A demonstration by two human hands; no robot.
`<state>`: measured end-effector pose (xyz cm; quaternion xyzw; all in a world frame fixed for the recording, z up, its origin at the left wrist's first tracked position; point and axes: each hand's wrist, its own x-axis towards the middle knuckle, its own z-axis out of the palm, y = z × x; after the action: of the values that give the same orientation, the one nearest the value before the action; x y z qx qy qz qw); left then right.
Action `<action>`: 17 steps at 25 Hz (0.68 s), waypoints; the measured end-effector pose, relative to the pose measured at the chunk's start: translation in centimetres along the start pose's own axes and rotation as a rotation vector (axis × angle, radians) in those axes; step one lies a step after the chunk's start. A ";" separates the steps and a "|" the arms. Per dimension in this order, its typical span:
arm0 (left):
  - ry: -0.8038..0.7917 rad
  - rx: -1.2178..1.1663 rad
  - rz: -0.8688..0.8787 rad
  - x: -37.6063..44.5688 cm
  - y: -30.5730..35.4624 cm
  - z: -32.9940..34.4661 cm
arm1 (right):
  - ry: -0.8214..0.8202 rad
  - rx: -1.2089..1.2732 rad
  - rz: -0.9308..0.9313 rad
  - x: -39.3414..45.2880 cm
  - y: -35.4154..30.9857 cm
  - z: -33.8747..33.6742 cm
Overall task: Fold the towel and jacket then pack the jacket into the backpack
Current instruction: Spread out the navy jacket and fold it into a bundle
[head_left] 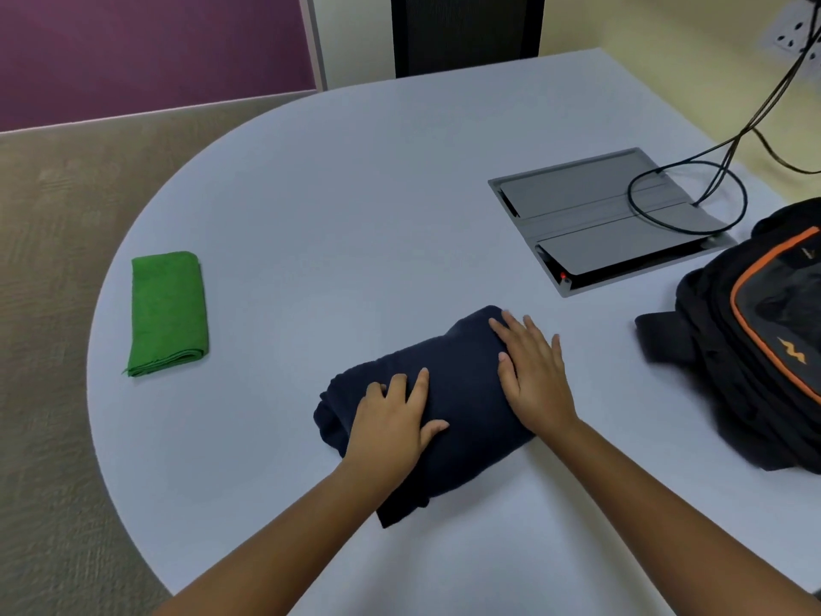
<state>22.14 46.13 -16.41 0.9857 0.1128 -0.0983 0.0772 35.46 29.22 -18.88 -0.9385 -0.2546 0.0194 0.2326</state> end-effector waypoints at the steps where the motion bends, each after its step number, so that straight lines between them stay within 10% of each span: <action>1: 0.031 -0.009 -0.009 0.2 -0.3 -0.6 | 0.027 0.044 0.086 -0.2 0.1 0.0; 5: 0.144 -0.189 -0.211 1.8 -2.5 -2.3 | 0.096 0.239 0.417 -2.7 -0.3 0.0; 10: -0.152 -0.316 -0.171 3.6 -3.7 -1.5 | 0.018 0.668 0.755 -7.1 -2.1 -0.4; 17: -0.204 -0.256 -0.303 2.2 -4.7 0.3 | -0.203 0.944 0.637 -9.5 -6.1 0.0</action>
<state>23.03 51.08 -17.80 0.9246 0.2629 -0.1930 0.1971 24.37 29.24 -16.97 -0.7569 0.0555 0.2897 0.5832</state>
